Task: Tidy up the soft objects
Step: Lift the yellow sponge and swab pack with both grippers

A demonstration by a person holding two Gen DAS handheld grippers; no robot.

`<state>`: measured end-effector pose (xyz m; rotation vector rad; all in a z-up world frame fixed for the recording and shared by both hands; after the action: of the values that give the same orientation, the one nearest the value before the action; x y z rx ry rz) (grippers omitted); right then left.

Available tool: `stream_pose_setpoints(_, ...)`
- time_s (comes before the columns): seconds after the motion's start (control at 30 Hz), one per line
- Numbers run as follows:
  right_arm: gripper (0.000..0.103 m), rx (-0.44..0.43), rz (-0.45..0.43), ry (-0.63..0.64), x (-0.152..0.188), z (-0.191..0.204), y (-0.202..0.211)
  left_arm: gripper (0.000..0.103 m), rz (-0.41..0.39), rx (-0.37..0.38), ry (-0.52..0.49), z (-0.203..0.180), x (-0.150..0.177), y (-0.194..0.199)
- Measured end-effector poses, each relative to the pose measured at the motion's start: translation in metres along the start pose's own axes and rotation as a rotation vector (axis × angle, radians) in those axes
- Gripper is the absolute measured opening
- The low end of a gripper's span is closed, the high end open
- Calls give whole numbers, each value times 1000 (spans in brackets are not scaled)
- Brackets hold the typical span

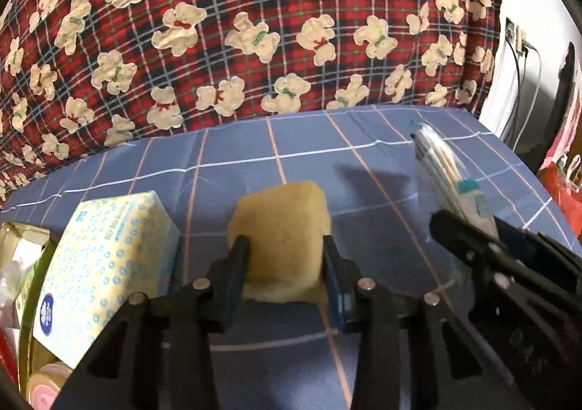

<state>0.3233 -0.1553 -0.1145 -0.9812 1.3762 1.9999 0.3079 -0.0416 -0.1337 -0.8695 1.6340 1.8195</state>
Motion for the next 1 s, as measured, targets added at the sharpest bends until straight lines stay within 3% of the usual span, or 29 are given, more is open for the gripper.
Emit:
stream_pose_setpoints(0.47, 37, 9, -48, 34, -2, 5, 9, 38, -62, 41, 11, 0, 8, 22)
stream_pose_setpoints(1.0, 37, 15, -121, 93, -5, 16, 22, 38, -124, 23, 28, 7, 6, 38)
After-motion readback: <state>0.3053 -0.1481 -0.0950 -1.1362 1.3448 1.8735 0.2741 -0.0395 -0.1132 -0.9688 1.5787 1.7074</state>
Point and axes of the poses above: each gripper's, at about its wrist camera, not at the fingertips, and y roughly against the way its jaws point, z to its left, x to its underside, the point moved 8 cm from there along -y, roughly the way its jaws point, and after that the axes turned 1 degree about -z, right-handed, at the moved point
